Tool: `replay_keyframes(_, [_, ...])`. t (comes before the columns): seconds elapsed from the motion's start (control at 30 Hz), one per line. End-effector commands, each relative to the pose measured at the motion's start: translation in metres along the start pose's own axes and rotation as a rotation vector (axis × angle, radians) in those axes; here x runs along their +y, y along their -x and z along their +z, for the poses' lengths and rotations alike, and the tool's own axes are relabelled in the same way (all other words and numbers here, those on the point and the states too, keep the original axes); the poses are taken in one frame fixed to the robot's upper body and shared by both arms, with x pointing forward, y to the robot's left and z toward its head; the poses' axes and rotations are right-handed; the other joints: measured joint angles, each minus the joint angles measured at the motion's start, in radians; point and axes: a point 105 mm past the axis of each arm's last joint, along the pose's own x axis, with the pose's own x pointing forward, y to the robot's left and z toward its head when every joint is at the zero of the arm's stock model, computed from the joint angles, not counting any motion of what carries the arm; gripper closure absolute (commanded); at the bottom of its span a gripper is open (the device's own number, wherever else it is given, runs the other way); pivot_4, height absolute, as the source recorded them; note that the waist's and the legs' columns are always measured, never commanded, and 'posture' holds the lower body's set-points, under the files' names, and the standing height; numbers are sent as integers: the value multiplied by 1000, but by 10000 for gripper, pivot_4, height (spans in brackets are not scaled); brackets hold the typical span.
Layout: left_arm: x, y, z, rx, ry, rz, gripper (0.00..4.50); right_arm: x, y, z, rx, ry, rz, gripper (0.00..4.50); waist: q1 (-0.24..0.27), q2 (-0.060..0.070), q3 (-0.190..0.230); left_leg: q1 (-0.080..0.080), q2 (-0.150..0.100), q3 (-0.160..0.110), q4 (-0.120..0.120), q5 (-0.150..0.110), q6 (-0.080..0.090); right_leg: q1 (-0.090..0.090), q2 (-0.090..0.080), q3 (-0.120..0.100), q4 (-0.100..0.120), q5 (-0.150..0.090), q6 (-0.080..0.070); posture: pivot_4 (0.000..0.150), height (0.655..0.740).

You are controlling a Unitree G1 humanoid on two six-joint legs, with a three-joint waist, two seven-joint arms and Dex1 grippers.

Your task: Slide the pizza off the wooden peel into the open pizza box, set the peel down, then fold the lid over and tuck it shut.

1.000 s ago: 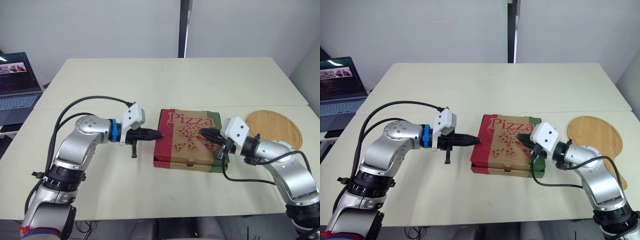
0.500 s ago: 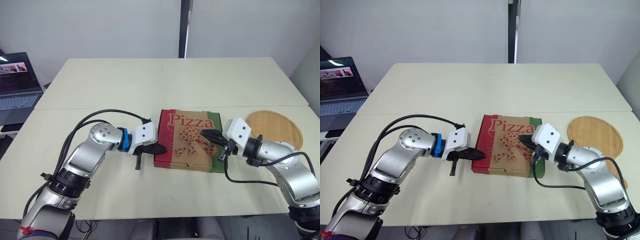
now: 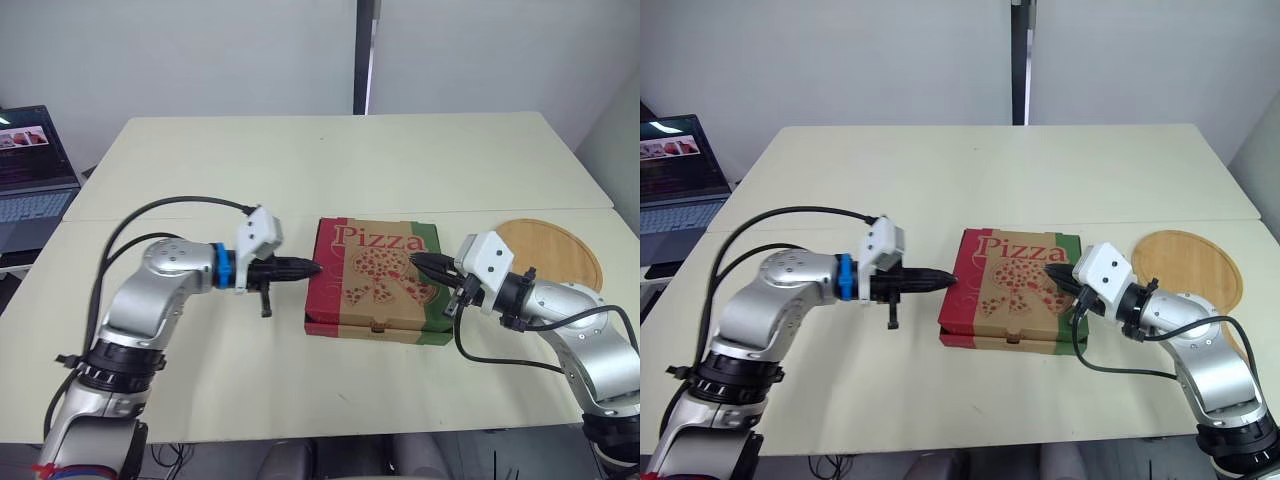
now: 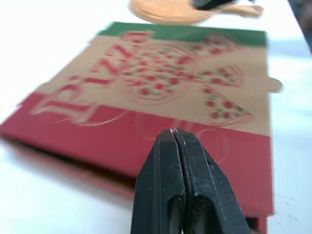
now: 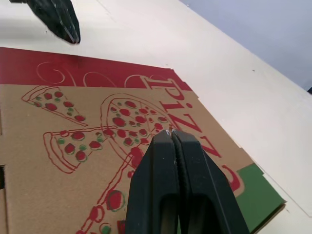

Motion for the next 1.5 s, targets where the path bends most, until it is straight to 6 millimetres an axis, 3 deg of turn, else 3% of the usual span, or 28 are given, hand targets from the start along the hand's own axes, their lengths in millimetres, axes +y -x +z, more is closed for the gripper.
replay_keyframes(0.03, [22,34,-2,-2,-7,194,45000,-24,16,12,-39,54,-131,44053,1,0,0,0,0,0,-1,0,0,-1,0,0,0,0,0,1500,7400])
replay_keyframes(0.13, [41,68,-20,11,19,396,45000,-44,37,3,-16,67,-241,44053,3,0,0,0,0,1,-4,2,-3,-2,0,1,-1,0,0,1500,7400])
replay_keyframes(0.23, [46,97,-42,35,35,535,45000,-53,60,-16,76,62,-253,44053,4,0,0,0,0,2,-6,2,-4,-3,-1,1,-2,0,-1,1500,7400])
replay_keyframes(0.37, [42,130,-78,92,103,699,45000,-62,90,-41,172,21,-266,44053,5,0,0,-2,0,5,-7,2,-4,-5,-1,3,-2,0,-1,1500,7400])
replay_keyframes(0.53, [30,158,-111,153,156,838,45000,-66,119,-72,275,-24,-289,44053,5,0,0,-1,1,6,-7,0,0,-5,-1,3,-2,0,-1,1500,7400])
replay_keyframes(0.87, [17,176,-127,214,160,919,45000,-65,146,-107,375,-75,-326,44053,4,0,0,0,2,9,-7,0,0,-4,-1,3,-1,0,-1,1500,7400])
replay_keyframes(1.27, [16,180,-124,215,145,939,45000,-73,155,-118,405,-86,-356,44053,3,0,0,0,2,9,-7,0,0,-4,-1,4,-1,0,-1,1500,7400])
replay_keyframes(1.5, [11,185,-126,222,156,963,45000,-82,181,-131,455,-142,-456,44053,4,0,0,0,2,9,-7,0,0,-4,-1,4,-1,0,-1,1500,7400])
